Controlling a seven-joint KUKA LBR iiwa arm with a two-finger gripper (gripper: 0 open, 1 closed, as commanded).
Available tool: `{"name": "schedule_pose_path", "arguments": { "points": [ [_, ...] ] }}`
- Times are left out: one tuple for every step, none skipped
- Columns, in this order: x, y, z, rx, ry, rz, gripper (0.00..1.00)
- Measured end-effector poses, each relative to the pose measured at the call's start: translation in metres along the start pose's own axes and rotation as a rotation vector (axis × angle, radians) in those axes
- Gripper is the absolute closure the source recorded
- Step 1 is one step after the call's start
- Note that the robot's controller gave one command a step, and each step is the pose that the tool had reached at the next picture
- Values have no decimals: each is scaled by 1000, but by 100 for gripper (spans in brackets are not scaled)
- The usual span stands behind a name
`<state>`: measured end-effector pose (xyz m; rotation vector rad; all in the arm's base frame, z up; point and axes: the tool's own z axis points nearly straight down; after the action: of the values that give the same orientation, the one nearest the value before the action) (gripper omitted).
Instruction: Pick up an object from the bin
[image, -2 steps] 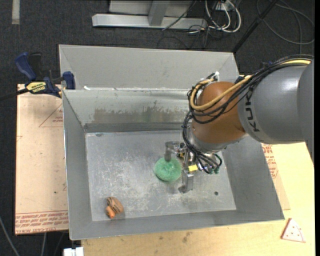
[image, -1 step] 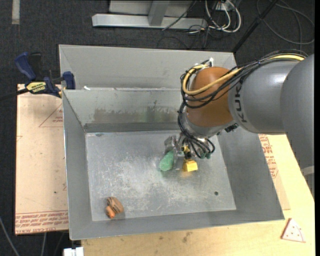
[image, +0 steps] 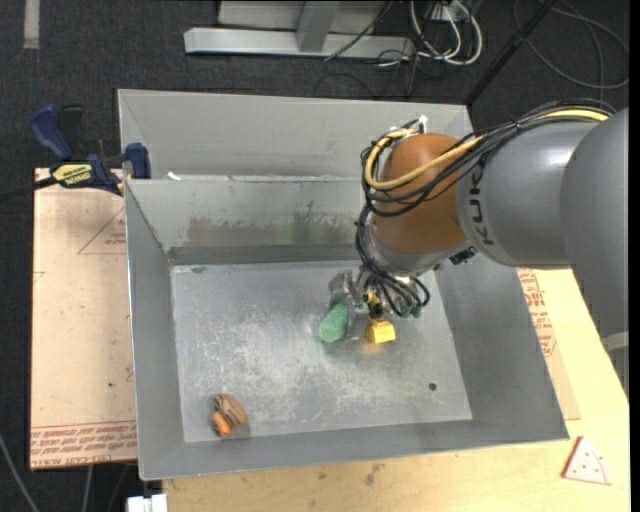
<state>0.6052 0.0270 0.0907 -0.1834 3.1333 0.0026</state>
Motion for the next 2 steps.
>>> {"name": "schedule_pose_path", "arguments": {
  "points": [
    [-48,20,-86,0,-1,9,100],
    [-48,19,-86,0,-1,10,100]
  ]
}}
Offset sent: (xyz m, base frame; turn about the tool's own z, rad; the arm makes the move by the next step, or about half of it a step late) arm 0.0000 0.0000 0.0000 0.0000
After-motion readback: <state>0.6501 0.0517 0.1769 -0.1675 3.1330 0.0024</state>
